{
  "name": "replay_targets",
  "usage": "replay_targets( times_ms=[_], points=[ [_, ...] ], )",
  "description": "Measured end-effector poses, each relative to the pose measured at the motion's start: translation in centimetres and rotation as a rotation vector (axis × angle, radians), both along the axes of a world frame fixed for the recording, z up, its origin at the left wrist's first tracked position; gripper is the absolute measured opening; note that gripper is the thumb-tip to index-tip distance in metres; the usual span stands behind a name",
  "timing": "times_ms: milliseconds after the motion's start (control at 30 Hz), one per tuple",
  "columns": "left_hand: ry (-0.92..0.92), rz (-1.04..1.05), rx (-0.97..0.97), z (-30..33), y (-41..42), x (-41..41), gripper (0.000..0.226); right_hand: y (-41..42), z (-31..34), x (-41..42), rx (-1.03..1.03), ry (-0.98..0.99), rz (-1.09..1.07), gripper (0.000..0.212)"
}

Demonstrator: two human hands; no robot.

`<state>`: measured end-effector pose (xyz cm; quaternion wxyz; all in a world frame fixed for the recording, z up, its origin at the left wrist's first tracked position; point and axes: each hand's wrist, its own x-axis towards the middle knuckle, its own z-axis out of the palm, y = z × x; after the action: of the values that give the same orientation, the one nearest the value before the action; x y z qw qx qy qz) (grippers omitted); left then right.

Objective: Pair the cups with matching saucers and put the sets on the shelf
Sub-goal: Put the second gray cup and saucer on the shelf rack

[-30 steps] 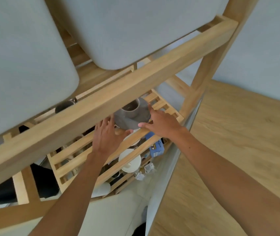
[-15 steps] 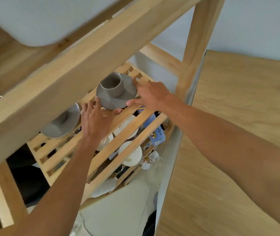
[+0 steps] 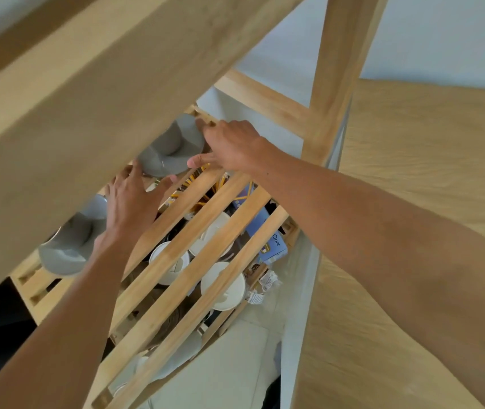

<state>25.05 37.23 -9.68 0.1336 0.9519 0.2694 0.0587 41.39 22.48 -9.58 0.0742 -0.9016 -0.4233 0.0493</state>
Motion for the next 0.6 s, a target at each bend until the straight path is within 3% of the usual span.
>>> replay_targets(
  times_ms=[333,433,600],
  points=[
    [0.006,0.001,-0.027,0.1,-1.4,-1.3,0.067,-2.0,0.3,-1.8,0.115,0.108,-0.050,0.078],
    [0.003,0.026,-0.052,1.1,-3.3,-2.6,0.072,-4.2,1.6,-3.2,0.147,0.250,-0.069,0.061],
    [-0.005,0.044,-0.084,3.4,-8.0,-5.8,0.072,-9.6,4.6,-6.3,0.161,0.559,-0.074,0.068]
  ],
)
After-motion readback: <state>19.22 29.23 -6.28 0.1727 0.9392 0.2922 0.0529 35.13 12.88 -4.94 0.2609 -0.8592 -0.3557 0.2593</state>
